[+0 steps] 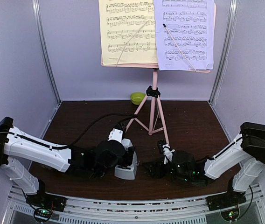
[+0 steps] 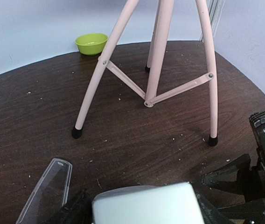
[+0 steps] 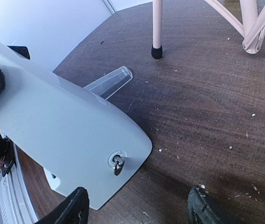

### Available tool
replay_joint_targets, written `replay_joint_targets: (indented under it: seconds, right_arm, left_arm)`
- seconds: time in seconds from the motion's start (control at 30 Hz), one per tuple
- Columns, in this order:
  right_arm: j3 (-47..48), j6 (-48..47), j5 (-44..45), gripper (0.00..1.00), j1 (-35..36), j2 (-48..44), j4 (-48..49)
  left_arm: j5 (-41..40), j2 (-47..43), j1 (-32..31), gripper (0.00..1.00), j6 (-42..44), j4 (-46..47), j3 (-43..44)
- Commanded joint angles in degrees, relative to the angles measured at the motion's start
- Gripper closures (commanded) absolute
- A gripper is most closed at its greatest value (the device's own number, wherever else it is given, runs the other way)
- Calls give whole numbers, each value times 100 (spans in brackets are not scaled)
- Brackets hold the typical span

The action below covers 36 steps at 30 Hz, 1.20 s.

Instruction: Set up the instrument practice props

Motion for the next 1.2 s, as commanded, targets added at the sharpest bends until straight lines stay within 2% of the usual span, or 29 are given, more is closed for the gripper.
replay_joint_targets:
  seconds: [0.0, 0.27, 0.47, 0.63, 0.93, 1.07, 1.17]
  right_arm:
    - [-47, 40, -565, 29, -161, 276, 732]
    - [206, 275, -1216, 40, -258, 828, 1187]
    - [654, 661, -1210, 41, -255, 1235, 698]
    - [637, 835, -910, 49, -304, 1462, 917]
    - [613, 1077, -1348, 84, -522, 1837, 1665]
    - [589, 1106, -1559, 88, -570, 1883, 1898]
    - [695, 1083, -1668, 98, -571, 1908, 1730]
  left_arm:
    - [-103, 64, 9, 36, -29, -205, 200]
    - [5, -61, 6, 60, 459, 284, 66]
    - [36, -39, 6, 64, 495, 354, 54]
    - [107, -77, 8, 66, 495, 490, -33]
    - [228, -167, 5, 70, 724, 789, -194]
    - [308, -149, 7, 73, 798, 920, -221]
    - [353, -150, 5, 74, 861, 992, -217]
